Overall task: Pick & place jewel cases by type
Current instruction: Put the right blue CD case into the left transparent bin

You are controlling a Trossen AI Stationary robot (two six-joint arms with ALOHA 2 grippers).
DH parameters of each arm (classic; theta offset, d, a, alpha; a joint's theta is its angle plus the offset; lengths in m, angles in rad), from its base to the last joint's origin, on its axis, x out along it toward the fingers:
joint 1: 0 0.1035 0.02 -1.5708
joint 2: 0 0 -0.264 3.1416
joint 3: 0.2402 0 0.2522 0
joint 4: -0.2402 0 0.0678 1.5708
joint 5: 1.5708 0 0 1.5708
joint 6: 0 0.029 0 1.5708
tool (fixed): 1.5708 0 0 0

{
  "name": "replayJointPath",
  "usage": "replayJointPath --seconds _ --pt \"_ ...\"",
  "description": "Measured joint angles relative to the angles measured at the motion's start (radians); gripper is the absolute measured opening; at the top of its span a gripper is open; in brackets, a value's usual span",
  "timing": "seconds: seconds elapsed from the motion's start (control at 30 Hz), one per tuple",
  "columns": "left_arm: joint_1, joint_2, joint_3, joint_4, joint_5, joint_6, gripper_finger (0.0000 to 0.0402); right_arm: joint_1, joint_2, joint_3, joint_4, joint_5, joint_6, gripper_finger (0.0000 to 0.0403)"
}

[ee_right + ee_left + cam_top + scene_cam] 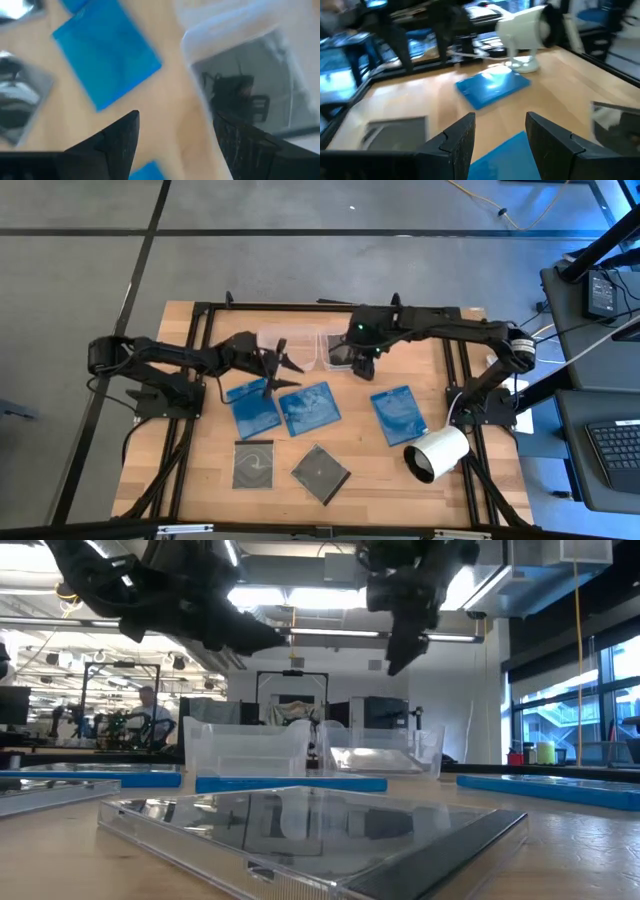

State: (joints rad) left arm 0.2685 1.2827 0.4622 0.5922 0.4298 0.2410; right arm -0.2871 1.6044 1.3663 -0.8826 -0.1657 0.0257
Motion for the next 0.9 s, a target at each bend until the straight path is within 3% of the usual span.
replayJointPath --seconds 0.07,0.23,0.3,0.53,0.7,0.9 --pt "-0.048 0.000 0.000 -0.001 -0.054 0.036 0.0171 0.024 -0.022 -0.020 -0.005 -0.006 0.048 0.0255" --pt "-0.143 0.031 0.000 0.006 -0.299 0.110 0.0171 0.065 -0.139 -0.179 0.088 -0.013 0.191 0.0255" --pt "-0.164 0.060 0.000 0.045 -0.340 0.135 0.0171 0.074 -0.203 -0.253 0.137 -0.012 0.268 0.0255" --pt "-0.213 0.260 0.143 0.101 -0.347 0.197 0.0171 0.077 -0.407 -0.433 0.174 -0.009 0.641 0.0255" --pt "-0.236 0.440 0.304 0.083 -0.348 0.308 0.0171 0.085 -0.477 -0.517 0.153 -0.050 0.747 0.0255" --pt "-0.267 0.615 0.454 0.078 -0.348 0.420 0.0171 0.087 -0.523 -0.554 0.046 -0.004 0.891 0.0255"
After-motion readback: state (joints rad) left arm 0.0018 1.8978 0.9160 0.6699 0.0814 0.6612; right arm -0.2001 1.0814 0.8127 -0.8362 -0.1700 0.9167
